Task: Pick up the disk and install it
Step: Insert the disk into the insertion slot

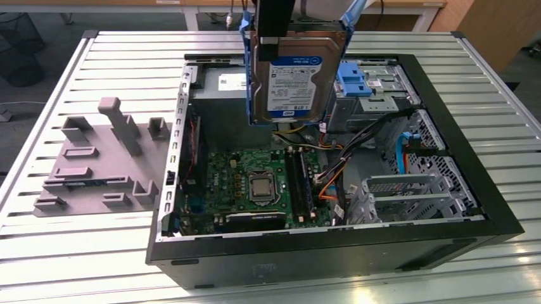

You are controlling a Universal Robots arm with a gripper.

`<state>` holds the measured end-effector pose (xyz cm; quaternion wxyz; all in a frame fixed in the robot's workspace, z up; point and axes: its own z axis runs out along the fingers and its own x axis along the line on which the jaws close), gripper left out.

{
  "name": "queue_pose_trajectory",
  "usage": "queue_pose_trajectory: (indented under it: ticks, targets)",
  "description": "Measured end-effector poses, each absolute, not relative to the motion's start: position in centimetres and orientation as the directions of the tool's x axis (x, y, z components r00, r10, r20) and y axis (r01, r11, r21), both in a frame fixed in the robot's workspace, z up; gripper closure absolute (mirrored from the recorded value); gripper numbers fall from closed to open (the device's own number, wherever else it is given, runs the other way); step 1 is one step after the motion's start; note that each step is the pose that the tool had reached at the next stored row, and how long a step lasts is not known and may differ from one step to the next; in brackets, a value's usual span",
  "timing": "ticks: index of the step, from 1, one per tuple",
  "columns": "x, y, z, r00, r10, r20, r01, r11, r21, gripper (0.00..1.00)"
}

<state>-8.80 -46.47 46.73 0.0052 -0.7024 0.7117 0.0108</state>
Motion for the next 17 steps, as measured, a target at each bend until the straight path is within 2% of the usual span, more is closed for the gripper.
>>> queue_pose_trajectory:
  ticks: [6,17]
  targets:
    - [-8.7,-46.6,46.7,-0.013,-1.000,-0.022,-1.000,0.013,0.008,0.64]
    - [-8.6,-49.6,46.5,-0.013,-1.000,-0.022,-1.000,0.013,0.008,0.64]
